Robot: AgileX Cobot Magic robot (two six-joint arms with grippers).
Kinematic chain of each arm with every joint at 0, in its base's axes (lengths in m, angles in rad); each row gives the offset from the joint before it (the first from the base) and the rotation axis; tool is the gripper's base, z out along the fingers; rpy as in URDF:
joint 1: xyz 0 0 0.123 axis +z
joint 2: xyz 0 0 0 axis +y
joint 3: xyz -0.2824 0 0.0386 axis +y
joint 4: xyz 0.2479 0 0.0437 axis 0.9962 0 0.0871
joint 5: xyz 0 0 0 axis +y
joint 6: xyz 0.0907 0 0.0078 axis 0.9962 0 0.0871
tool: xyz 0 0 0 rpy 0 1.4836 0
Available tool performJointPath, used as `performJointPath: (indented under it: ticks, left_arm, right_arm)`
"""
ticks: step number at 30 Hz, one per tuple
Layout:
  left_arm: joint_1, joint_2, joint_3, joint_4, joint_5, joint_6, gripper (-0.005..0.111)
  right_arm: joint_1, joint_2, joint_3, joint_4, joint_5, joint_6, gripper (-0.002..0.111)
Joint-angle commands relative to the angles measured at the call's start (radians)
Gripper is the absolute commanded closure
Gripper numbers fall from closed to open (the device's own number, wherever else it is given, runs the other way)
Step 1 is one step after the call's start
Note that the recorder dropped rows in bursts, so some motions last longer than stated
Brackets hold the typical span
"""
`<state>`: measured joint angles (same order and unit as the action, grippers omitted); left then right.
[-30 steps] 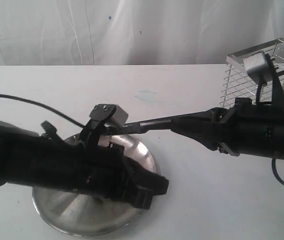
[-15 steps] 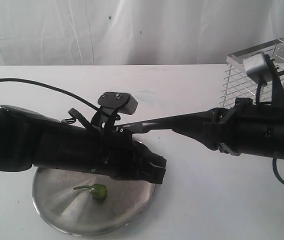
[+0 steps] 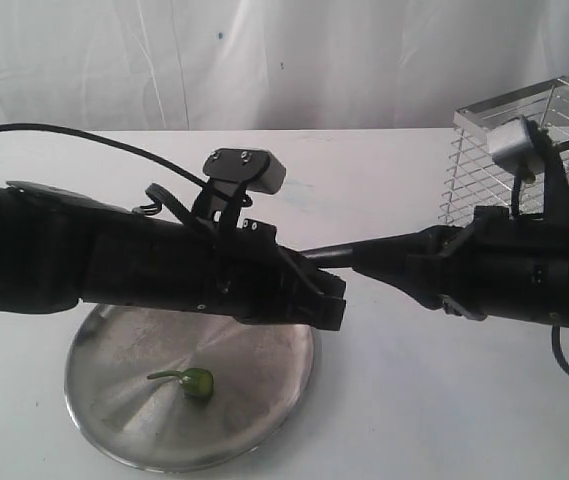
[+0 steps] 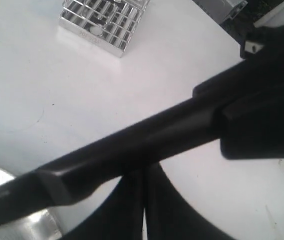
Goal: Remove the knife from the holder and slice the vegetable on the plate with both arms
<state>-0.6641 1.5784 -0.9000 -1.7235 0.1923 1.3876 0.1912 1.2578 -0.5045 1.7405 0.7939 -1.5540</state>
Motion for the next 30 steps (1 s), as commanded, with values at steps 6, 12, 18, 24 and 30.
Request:
performJointPath:
  ticks: [6,12,18,24,30]
  left_arm:
    - [-0.007,-0.002,-0.007,-0.021,-0.098,0.004,0.107]
    - [-0.005,-0.002,-0.007,-0.021,-0.096,0.008,0.107]
    - [-0.005,-0.002,-0.007,-0.021,-0.092,0.027,0.107]
    - [-0.005,-0.002,-0.007,-0.021,-0.092,0.030,0.107]
    - [-0.005,-0.002,-0.007,-0.021,-0.068,0.030,0.107]
  right_arm:
    - [-0.002,0.000,0.042,0.004,0.010,-0.014,0.108]
    - [0.009,0.004,0.042,0.004,0.030,-0.009,0.108]
    - [0.071,0.063,0.042,0.002,0.025,-0.009,0.108]
    - [0.093,0.112,0.042,0.000,0.013,-0.011,0.108]
    - [0.093,0.157,0.041,0.004,0.013,-0.017,0.108]
